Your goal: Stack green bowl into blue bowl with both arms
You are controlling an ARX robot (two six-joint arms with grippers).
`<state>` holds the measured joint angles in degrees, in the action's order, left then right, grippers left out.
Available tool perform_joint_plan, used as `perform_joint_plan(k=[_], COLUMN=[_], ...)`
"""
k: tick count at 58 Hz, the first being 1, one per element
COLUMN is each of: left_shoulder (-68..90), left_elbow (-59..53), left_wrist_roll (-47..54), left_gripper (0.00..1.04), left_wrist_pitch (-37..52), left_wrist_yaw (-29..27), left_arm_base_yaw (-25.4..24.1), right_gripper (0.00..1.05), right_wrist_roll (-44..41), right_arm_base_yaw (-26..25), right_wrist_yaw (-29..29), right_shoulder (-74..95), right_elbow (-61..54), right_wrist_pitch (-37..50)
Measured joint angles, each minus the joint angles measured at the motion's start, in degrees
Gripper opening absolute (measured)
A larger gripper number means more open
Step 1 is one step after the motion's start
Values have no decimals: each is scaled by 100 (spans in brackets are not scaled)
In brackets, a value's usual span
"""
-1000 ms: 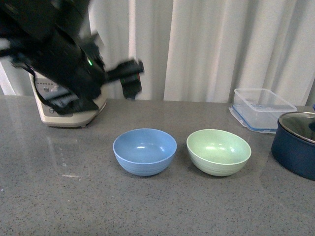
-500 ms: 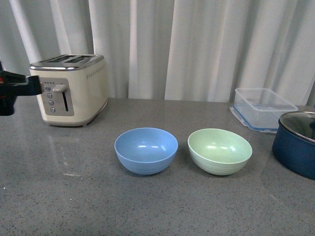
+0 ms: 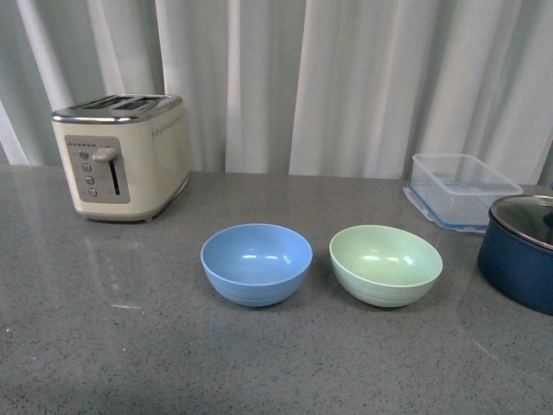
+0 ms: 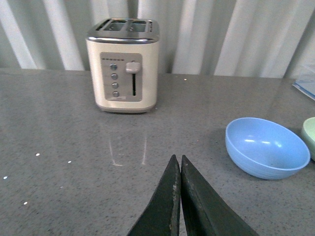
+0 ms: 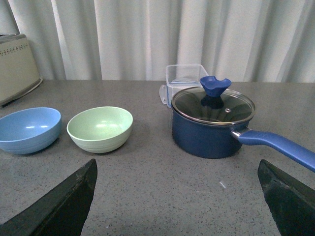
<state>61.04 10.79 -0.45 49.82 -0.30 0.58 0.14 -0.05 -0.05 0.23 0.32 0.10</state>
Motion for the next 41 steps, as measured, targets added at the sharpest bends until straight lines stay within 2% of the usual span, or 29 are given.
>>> perform_joint_plan(k=[18,25,41], left_shoulder=[-1340,-1493,-2677], left_elbow=[-634,-918,-949], left_wrist_roll=[0,0,2], left_gripper=[4,4,4], left_wrist_pitch=[-715,-570,-1615], left_wrist_yaw=[15,15,17], left_arm_base_yaw=[-46,-46,-46], right_gripper=[95,95,95], right_wrist_roll=[0,0,-2], right_arm_base_yaw=[0,0,0], right_wrist_yaw=[0,0,0], right_shoulder=[0,0,0], right_elbow=[0,0,0], right_wrist_pitch=[0,0,0])
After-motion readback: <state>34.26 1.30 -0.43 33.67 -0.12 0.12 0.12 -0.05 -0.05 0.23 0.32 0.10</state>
